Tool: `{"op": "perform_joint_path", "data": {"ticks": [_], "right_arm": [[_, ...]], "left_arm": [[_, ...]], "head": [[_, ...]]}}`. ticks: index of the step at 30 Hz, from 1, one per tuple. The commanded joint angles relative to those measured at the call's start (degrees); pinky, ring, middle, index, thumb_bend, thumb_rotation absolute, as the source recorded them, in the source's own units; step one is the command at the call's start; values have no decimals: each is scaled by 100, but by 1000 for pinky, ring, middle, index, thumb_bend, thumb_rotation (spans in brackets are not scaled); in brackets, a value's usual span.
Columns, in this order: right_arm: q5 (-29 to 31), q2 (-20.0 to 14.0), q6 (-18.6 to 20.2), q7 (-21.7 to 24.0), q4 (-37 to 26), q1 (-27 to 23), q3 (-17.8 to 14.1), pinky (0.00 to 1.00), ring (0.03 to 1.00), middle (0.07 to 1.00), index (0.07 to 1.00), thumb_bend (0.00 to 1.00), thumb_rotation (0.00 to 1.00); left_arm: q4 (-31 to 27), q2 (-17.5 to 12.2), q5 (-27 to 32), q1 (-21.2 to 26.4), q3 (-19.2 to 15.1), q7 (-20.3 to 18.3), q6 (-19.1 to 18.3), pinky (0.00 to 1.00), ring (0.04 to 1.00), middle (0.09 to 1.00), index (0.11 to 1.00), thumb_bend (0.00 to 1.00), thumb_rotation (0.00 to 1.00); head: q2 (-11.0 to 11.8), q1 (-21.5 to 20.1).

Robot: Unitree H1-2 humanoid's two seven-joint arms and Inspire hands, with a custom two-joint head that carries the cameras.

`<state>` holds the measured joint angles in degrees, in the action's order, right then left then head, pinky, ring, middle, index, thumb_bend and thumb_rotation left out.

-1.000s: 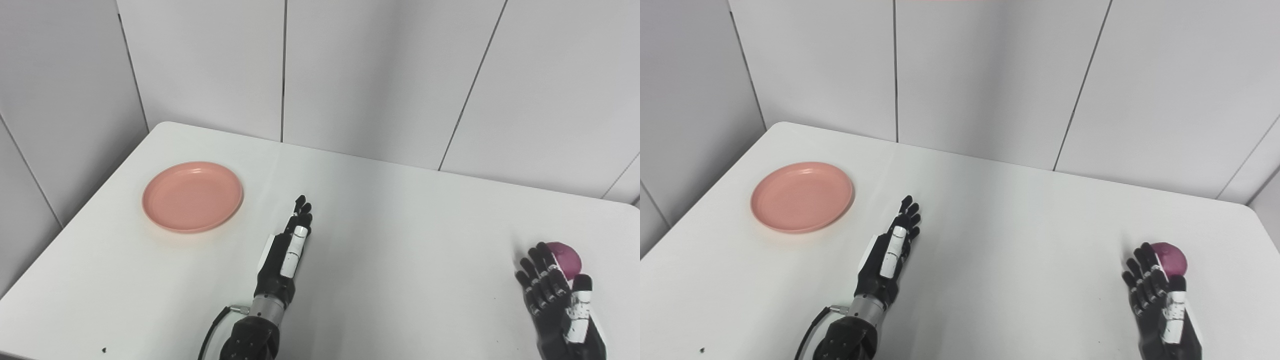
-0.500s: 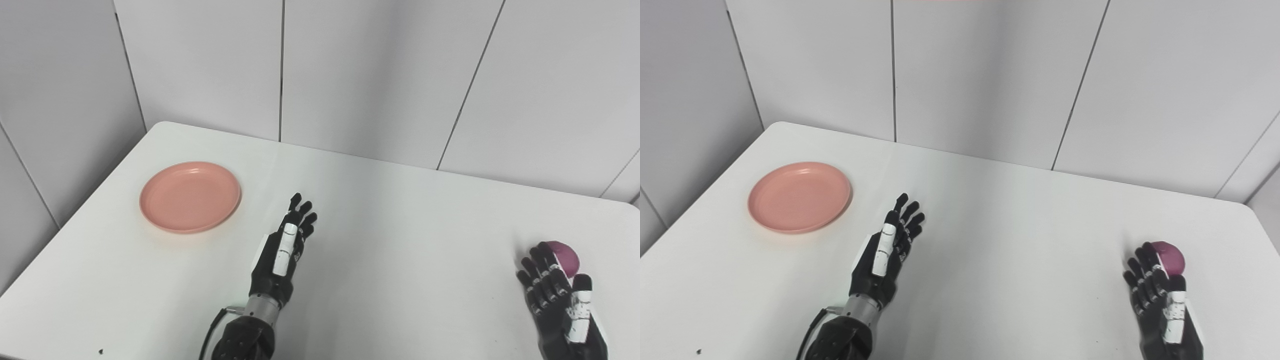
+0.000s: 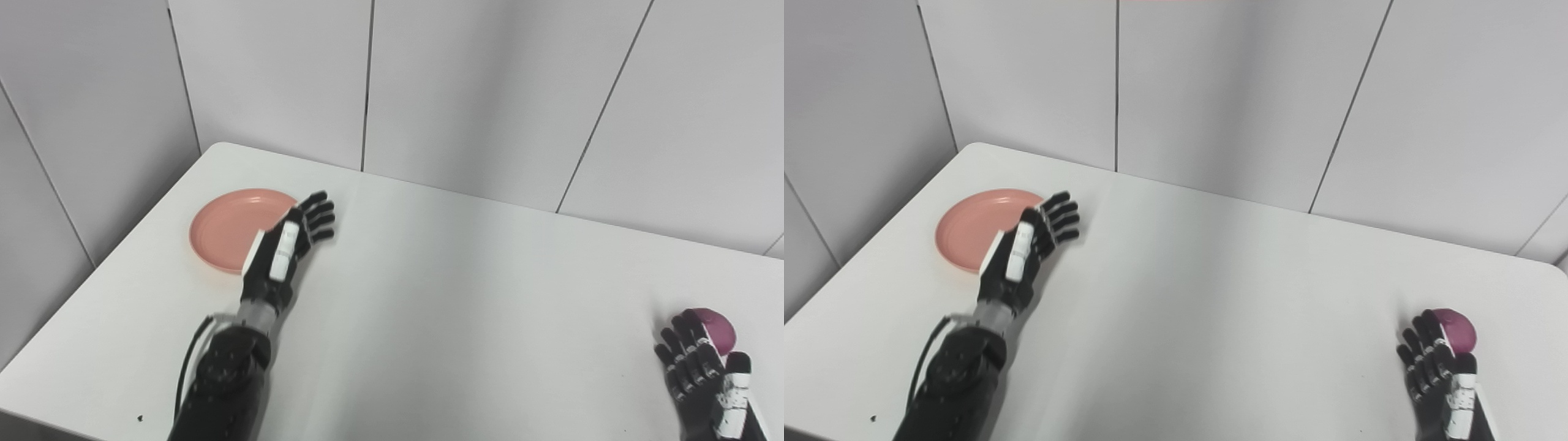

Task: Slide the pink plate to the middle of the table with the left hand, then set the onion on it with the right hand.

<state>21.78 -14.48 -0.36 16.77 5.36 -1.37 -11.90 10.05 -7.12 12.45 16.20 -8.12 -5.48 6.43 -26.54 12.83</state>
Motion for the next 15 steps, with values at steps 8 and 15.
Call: {"op": "perform_joint_path", "data": {"ticks": [8, 15], "right_arm": [[0, 312, -50, 1, 408, 493, 95, 1000, 1000, 1000, 1000, 880, 1000], [-35, 315, -45, -7, 392, 496, 106, 1000, 1000, 1000, 1000, 879, 1000]], "left_arm": [[-29, -732, 184, 953, -451, -38, 18, 792, 832, 827, 782, 930, 915], [517, -1274, 120, 1427, -710, -2, 49, 766, 830, 844, 830, 893, 946]], "head": [[25, -10], [57, -1]]}}
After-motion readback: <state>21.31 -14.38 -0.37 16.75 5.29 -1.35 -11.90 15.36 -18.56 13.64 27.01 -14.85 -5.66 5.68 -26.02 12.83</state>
